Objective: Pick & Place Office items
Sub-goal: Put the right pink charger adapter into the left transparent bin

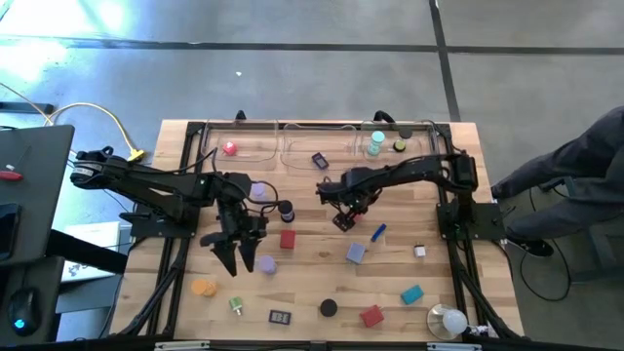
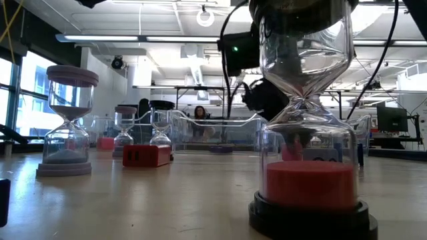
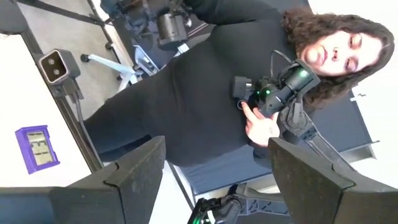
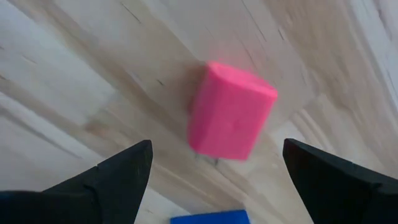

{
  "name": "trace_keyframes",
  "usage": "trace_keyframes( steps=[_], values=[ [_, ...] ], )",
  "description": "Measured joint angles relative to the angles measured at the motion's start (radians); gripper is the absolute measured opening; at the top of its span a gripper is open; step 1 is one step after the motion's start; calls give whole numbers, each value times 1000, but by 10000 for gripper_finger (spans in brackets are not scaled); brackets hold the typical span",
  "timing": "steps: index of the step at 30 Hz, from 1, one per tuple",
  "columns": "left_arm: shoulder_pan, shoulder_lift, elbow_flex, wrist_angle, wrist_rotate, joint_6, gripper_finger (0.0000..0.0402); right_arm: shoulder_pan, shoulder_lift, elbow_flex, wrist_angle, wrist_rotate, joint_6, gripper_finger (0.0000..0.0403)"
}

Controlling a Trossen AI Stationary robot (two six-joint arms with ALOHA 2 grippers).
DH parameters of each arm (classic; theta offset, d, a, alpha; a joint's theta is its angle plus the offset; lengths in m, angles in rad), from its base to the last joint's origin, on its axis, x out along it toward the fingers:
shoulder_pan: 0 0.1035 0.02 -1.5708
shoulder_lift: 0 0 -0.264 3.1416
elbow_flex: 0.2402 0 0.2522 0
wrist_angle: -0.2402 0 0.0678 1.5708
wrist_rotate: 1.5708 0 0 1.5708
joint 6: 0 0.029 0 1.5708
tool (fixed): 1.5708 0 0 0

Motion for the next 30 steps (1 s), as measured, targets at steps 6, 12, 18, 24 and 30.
trace_keyframes(
  steps=[6,12,18,24,30],
  values=[
    [14,0,0,0,0,3,278,18,0,-69,109,13,14,349],
    [38,0,0,0,0,6,278,22,-1,-83,139,35,27,349],
    [43,0,0,9,-4,3,278,8,-1,-84,152,51,27,349],
    [34,0,0,4,-5,25,278,-13,-1,-84,167,38,27,347],
    [26,0,0,0,-4,26,278,-15,-1,-84,153,23,30,317]
  ],
)
